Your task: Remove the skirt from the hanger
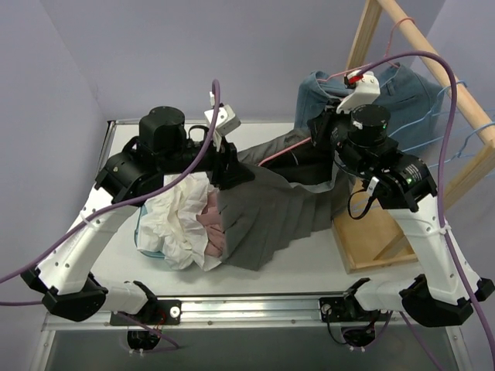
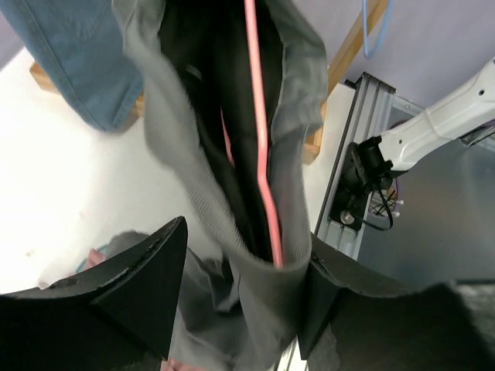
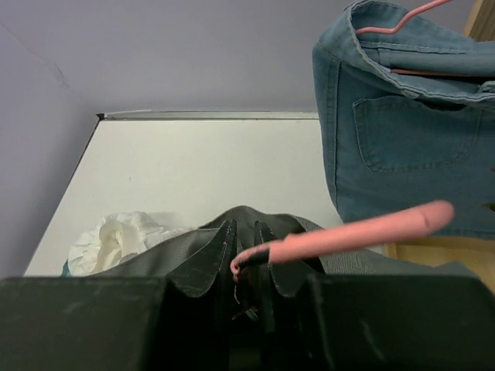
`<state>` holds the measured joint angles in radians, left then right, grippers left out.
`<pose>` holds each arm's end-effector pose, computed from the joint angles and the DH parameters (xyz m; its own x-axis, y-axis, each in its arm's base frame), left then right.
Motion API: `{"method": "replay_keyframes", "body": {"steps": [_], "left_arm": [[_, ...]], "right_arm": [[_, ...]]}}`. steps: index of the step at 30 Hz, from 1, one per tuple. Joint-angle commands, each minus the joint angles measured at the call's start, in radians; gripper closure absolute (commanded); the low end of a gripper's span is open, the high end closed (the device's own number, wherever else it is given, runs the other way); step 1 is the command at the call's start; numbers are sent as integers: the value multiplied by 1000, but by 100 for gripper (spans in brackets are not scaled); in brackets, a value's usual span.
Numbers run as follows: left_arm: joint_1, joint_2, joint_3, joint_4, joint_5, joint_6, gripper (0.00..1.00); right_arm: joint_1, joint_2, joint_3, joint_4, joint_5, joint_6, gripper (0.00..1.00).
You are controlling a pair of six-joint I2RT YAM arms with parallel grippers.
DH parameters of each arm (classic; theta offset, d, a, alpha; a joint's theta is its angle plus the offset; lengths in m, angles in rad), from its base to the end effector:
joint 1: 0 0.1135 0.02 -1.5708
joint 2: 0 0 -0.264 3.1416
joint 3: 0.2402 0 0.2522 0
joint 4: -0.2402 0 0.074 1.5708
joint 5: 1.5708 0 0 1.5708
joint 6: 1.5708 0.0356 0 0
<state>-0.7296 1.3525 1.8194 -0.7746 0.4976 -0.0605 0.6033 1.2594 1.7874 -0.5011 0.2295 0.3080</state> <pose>0.1787 -0.1826 0.5032 -0.2813 0.1802 -0.9425 0.9095 0.3634 -0.2019 0.1933 0.1233 0.5430 -0.0896 0.2968 -0.9507 -0.3547 0.8825 0.3089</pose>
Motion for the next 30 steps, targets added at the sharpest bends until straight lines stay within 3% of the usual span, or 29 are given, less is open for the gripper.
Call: {"method": "replay_keyframes", "body": {"steps": [1, 6, 11, 17, 22, 30], "left_arm": [[6, -75, -70, 49, -30, 24, 38], [6, -142, -178, 32, -45, 37, 35], [4, -194, -348, 133, 45, -44, 36], [2, -210, -425, 201, 84, -82, 60], [2, -199, -437, 285, 119, -116, 45], [1, -240, -509, 497, 344, -185, 36]], "right_arm": [[-2, -54, 46, -2, 71, -30, 100], [-2, -84, 113, -51, 142, -33, 100], [-2, -71, 193, -109, 208, -33, 100], [-2, -91, 194, -83, 197, -12, 100], [-2, -66, 243, -106, 169, 5, 100], [-2, -63, 257, -105, 159, 11, 100]]}}
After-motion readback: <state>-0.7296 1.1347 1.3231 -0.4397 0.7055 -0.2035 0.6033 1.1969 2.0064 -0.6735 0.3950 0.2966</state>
